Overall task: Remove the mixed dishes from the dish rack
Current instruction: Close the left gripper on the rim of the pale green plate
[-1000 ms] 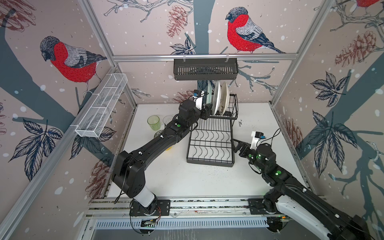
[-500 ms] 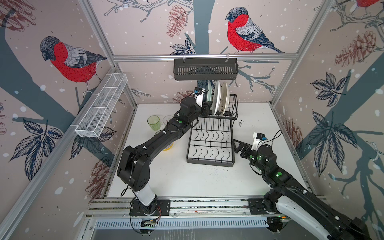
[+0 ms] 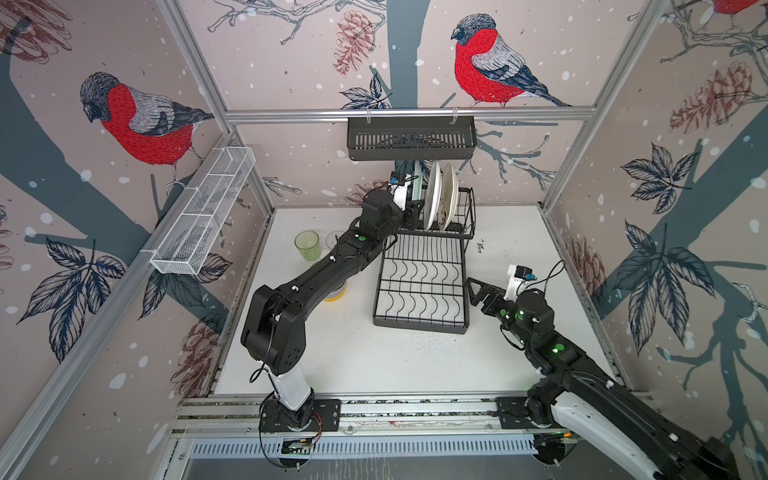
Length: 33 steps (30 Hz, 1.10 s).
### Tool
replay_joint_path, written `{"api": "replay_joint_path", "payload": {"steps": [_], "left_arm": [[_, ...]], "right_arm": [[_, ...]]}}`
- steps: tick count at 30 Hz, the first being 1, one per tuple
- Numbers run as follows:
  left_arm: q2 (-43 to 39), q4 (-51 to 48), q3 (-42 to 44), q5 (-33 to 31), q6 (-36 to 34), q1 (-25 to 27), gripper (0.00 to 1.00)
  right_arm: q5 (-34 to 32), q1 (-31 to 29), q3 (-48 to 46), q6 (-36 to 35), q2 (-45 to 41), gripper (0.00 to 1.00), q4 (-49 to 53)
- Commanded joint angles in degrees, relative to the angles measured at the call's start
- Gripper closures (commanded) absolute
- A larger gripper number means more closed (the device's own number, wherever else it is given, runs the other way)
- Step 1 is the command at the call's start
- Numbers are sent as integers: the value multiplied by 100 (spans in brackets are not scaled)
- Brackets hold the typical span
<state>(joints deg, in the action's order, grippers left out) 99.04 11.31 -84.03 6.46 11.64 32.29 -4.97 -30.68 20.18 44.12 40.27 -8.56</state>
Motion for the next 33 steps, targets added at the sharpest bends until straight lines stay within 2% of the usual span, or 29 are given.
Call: {"api": "replay_joint_path", "payload": {"steps": [1, 12, 33], "left_arm": [[17, 152, -38, -48, -85, -23, 70], [159, -150, -374, -97, -190, -27, 70], [214, -493, -752, -228, -221, -18, 89]], "right_arm": [[-83, 32, -21, -88, 3, 0, -11], [-83, 125, -93, -52, 18, 0, -54], [-83, 219, -224, 27, -221, 0, 56]]}}
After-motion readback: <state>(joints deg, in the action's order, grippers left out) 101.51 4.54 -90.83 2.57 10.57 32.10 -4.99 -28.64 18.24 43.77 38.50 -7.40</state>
